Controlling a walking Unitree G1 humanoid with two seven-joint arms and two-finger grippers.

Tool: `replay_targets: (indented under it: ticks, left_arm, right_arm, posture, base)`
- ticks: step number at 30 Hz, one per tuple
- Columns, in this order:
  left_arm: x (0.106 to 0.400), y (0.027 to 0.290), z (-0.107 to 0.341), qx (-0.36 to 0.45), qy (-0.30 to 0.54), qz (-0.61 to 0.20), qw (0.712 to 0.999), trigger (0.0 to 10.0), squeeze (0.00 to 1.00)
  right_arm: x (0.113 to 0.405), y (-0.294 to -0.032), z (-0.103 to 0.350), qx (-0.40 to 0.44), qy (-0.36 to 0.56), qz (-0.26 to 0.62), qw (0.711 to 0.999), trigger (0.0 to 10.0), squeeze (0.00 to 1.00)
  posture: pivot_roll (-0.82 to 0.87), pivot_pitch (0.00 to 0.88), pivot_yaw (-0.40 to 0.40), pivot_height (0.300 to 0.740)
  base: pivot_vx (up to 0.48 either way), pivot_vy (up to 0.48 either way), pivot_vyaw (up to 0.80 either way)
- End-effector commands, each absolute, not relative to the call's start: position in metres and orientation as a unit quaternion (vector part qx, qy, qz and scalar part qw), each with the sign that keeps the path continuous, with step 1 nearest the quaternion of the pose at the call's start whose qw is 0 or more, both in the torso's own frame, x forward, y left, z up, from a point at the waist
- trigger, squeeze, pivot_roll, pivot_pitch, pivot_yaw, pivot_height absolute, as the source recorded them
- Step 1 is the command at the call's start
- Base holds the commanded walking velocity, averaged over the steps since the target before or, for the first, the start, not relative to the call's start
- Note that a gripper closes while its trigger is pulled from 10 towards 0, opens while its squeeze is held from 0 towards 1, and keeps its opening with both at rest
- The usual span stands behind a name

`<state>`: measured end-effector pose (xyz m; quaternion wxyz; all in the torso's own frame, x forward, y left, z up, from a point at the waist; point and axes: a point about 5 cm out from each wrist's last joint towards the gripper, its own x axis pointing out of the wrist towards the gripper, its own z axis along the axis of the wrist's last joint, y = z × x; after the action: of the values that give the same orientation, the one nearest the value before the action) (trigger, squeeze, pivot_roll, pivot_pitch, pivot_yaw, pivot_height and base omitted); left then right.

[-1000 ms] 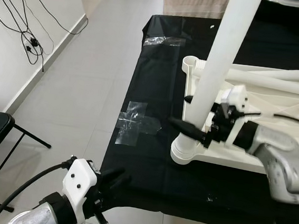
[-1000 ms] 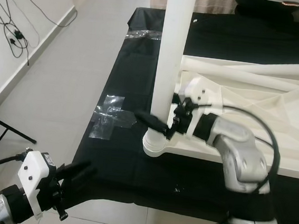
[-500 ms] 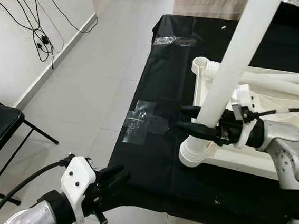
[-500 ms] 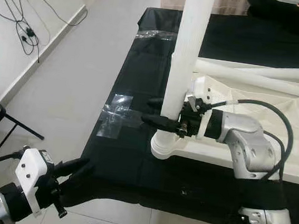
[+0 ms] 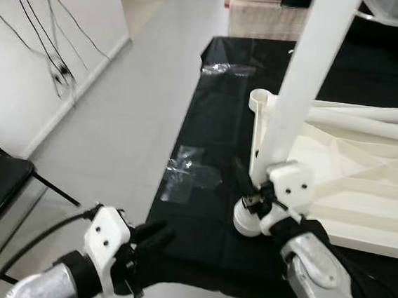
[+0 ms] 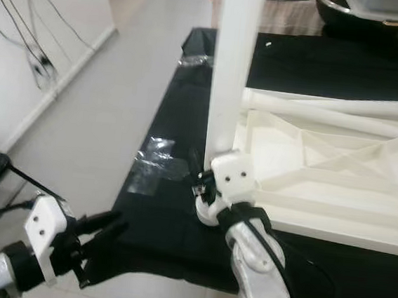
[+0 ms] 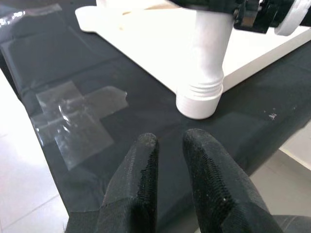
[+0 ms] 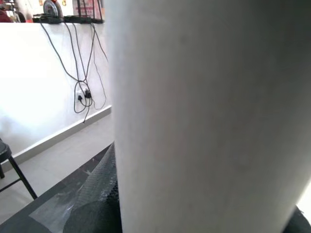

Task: Building children table

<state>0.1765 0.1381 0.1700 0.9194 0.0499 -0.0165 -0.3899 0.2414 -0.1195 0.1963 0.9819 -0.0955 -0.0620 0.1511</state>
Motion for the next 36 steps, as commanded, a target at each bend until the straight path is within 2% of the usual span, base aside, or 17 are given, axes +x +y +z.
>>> replay_targets:
  ticks: [1, 3, 5, 6, 7, 8, 11, 16, 17, 19, 20, 24, 30, 31, 32, 33, 36]
  left_arm:
    - [0.177, 0.138, 0.168, 0.051, -0.008, -0.397, 0.916, 10.0, 0.00]
    - [0.178, 0.138, 0.168, 0.051, -0.009, -0.397, 0.916, 10.0, 0.00]
    - [0.178, 0.139, 0.167, 0.052, -0.008, -0.395, 0.917, 10.0, 0.00]
    - [0.178, 0.139, 0.167, 0.051, -0.008, -0.392, 0.918, 10.0, 0.00]
    - [0.178, 0.139, 0.166, 0.050, -0.007, -0.391, 0.919, 10.0, 0.00]
    - [0.178, 0.138, 0.166, 0.049, -0.007, -0.390, 0.919, 10.0, 0.00]
    - [0.178, 0.136, 0.165, 0.045, -0.007, -0.390, 0.920, 10.0, 0.00]
    - [0.177, 0.134, 0.164, 0.043, -0.007, -0.392, 0.919, 10.0, 0.00]
    - [0.177, 0.134, 0.164, 0.042, -0.007, -0.392, 0.919, 10.0, 0.00]
    - [0.177, 0.133, 0.164, 0.042, -0.007, -0.392, 0.919, 10.0, 0.00]
    - [0.176, 0.134, 0.164, 0.042, -0.007, -0.391, 0.920, 10.0, 0.00]
    - [0.175, 0.134, 0.164, 0.042, -0.006, -0.387, 0.921, 10.0, 0.00]
    - [0.174, 0.135, 0.164, 0.043, -0.005, -0.384, 0.922, 10.0, 0.00]
    - [0.173, 0.135, 0.164, 0.043, -0.005, -0.383, 0.923, 10.0, 0.00]
    - [0.173, 0.135, 0.164, 0.044, -0.005, -0.383, 0.923, 10.0, 0.00]
    - [0.173, 0.135, 0.165, 0.044, -0.004, -0.382, 0.923, 10.0, 0.00]
    - [0.172, 0.135, 0.165, 0.044, -0.004, -0.381, 0.924, 10.0, 0.00]
  right_arm:
    - [0.250, -0.129, 0.160, -0.114, 0.043, 0.127, 0.984, 0.0, 0.00]
    - [0.254, -0.128, 0.164, -0.112, 0.035, 0.134, 0.984, 0.0, 0.00]
    - [0.256, -0.127, 0.166, -0.112, 0.033, 0.137, 0.984, 0.6, 0.00]
    - [0.257, -0.123, 0.171, -0.095, 0.017, 0.156, 0.983, 10.0, 0.00]
    - [0.257, -0.117, 0.178, -0.066, -0.004, 0.190, 0.980, 10.0, 0.73]
    - [0.255, -0.111, 0.183, -0.032, -0.018, 0.230, 0.973, 10.0, 1.00]
    - [0.250, -0.105, 0.196, 0.001, -0.045, 0.284, 0.958, 10.0, 1.00]
    - [0.250, -0.117, 0.210, -0.044, -0.067, 0.372, 0.925, 10.0, 1.00]
    - [0.251, -0.122, 0.213, -0.053, -0.067, 0.391, 0.917, 10.0, 0.93]
    - [0.252, -0.125, 0.216, -0.058, -0.067, 0.403, 0.911, 10.0, 0.93]
    - [0.256, -0.133, 0.220, -0.063, -0.067, 0.417, 0.904, 10.0, 0.00]
    - [0.277, -0.161, 0.230, -0.104, -0.064, 0.440, 0.890, 10.0, 0.00]
    - [0.290, -0.173, 0.243, -0.108, -0.064, 0.481, 0.867, 10.0, 0.00]
    - [0.290, -0.176, 0.243, -0.107, -0.057, 0.496, 0.860, 5.3, 0.00]
    - [0.290, -0.178, 0.243, -0.107, -0.051, 0.505, 0.855, 5.3, 0.00]
    - [0.289, -0.180, 0.243, -0.107, -0.047, 0.514, 0.850, 0.0, 0.00]
    - [0.288, -0.186, 0.244, -0.102, -0.041, 0.535, 0.838, 0.0, 0.00]
  posture:
    - [0.05, 0.186, 0.069, 0.740]
    - [0.05, 0.188, 0.066, 0.740]
    - [0.05, 0.188, 0.066, 0.740]
    - [0.05, 0.186, 0.063, 0.740]
    - [0.05, 0.188, 0.062, 0.740]
    - [0.04, 0.187, 0.062, 0.740]
    - [0.04, 0.187, 0.060, 0.740]
    - [0.05, 0.184, 0.056, 0.740]
    - [0.05, 0.185, 0.055, 0.740]
    - [0.05, 0.185, 0.055, 0.740]
    - [0.06, 0.183, 0.054, 0.740]
    - [0.07, 0.188, 0.052, 0.740]
    - [0.08, 0.193, 0.049, 0.740]
    - [0.09, 0.195, 0.048, 0.740]
    - [0.09, 0.195, 0.048, 0.740]
    - [0.09, 0.194, 0.047, 0.740]
    - [0.09, 0.193, 0.046, 0.740]
  base:
    - [0.000, 0.000, 0.00]
    - [0.000, 0.000, 0.00]
    - [0.000, 0.000, 0.00]
    - [0.000, 0.000, 0.00]
    - [0.000, 0.000, 0.00]
    - [0.000, 0.000, 0.00]
    - [0.000, 0.000, 0.00]
    - [0.000, 0.000, 0.00]
    - [0.000, 0.000, 0.00]
    - [0.000, 0.000, 0.00]
    - [0.000, 0.000, 0.00]
    - [0.000, 0.000, 0.00]
    - [0.000, 0.000, 0.00]
    - [0.000, 0.000, 0.00]
    - [0.000, 0.000, 0.00]
    - [0.000, 0.000, 0.00]
    - [0.000, 0.000, 0.00]
